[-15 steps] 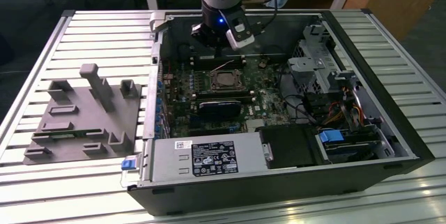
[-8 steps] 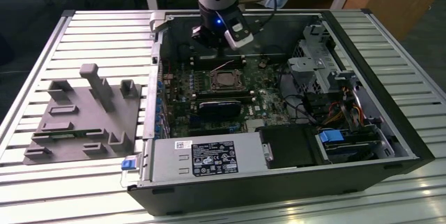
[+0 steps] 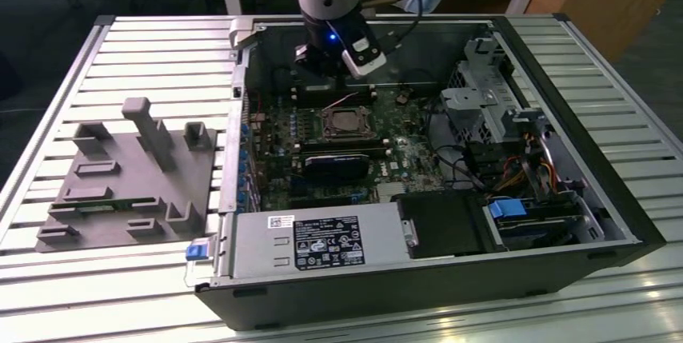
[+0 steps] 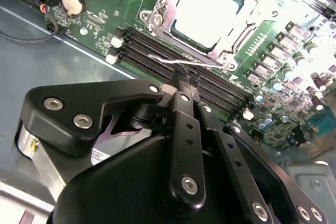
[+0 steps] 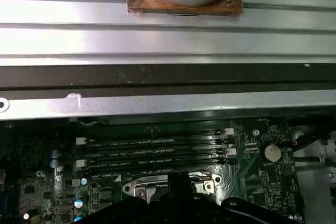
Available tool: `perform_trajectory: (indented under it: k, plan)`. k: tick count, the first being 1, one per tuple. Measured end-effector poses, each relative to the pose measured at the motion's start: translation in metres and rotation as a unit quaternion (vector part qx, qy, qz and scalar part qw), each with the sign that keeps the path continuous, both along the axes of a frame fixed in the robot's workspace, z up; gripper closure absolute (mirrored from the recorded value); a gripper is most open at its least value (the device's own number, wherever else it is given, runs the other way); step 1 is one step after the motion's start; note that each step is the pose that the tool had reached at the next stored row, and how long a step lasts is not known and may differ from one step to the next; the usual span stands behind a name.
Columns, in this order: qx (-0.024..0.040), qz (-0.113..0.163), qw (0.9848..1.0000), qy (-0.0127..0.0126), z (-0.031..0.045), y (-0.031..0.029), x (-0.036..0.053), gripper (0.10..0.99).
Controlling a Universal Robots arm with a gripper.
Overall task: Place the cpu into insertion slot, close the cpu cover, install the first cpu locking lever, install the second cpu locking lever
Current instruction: 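Install the first cpu locking lever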
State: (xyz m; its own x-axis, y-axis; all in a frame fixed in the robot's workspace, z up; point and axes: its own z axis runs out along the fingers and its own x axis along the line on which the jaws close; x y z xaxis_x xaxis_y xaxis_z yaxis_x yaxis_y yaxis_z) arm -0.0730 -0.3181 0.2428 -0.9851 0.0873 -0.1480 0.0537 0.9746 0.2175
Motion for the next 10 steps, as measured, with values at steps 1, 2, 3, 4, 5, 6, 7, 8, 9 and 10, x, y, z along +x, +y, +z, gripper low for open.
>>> perform_trajectory:
  k: [1,2,3,4,5,6,7,8,9,10]
  plan:
    - [0.0,0.0,1.0,-0.0002,-0.0016,-0.0001,-0.0003,0.984]
    - [-0.0001,-0.001,1.0,-0.0002,-0.003,-0.0002,-0.0006,0.984]
    - [0.0,-0.002,1.0,-0.0002,-0.0043,-0.0003,-0.0007,0.984]
    - [0.0,-0.003,1.0,-0.0002,-0.0053,-0.0003,-0.0008,0.984]
    - [0.0,-0.004,1.0,-0.0002,-0.0056,-0.0003,-0.0008,0.984]
    - [0.0,-0.004,1.0,-0.0002,-0.0056,-0.0003,-0.0009,0.984]
    - [-0.0001,-0.004,1.0,-0.0002,-0.0056,-0.0003,-0.0009,0.984]
    - [-0.0001,-0.005,1.0,-0.0002,-0.0056,-0.0003,-0.0009,0.984]
    - [-0.0001,-0.005,1.0,-0.0002,-0.0056,-0.0003,-0.0009,0.984]
    - [0.0,-0.005,1.0,-0.0003,-0.0057,-0.0003,-0.0009,0.984]
